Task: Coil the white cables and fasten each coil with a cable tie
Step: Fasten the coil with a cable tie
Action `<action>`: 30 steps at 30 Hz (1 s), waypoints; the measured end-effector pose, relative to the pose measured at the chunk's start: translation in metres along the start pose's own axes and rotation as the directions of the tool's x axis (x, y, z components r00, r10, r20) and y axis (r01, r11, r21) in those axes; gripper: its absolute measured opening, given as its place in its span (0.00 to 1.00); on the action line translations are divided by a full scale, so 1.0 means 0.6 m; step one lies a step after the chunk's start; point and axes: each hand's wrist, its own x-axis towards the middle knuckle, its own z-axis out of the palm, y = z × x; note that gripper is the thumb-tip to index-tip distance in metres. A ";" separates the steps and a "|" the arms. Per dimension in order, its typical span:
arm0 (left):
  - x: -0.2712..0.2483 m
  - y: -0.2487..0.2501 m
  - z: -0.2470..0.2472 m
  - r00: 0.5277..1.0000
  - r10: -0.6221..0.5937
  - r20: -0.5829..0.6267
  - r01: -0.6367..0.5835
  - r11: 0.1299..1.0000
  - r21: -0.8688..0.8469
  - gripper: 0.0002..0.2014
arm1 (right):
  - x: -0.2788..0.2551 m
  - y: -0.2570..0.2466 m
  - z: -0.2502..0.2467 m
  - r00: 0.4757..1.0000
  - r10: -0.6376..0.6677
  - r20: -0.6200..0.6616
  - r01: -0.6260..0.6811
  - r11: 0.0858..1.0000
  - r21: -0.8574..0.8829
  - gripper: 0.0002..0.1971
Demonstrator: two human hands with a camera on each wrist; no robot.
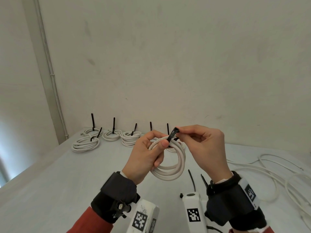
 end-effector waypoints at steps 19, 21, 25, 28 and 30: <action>-0.003 0.030 0.001 0.998 -0.065 -0.006 0.064 0.969 0.240 0.05 | 0.002 -0.012 0.000 0.953 0.248 0.173 -0.288 0.917 0.275 0.14; -0.003 0.034 0.000 0.998 -0.066 0.011 0.060 0.961 0.269 0.04 | 0.003 -0.011 -0.005 0.907 0.322 0.272 -0.407 0.837 0.366 0.15; -0.004 0.034 -0.002 0.994 -0.092 0.066 0.065 0.942 0.328 0.04 | 0.010 -0.012 -0.015 0.809 0.412 0.420 -0.576 0.697 0.426 0.13; -0.003 0.033 -0.002 0.990 -0.100 0.103 0.055 0.927 0.370 0.03 | 0.014 -0.009 -0.021 0.750 0.450 0.484 -0.654 0.615 0.441 0.18; -0.003 0.033 -0.003 0.991 -0.088 0.103 0.045 0.932 0.359 0.04 | 0.015 -0.010 -0.022 0.727 0.476 0.495 -0.685 0.557 0.471 0.18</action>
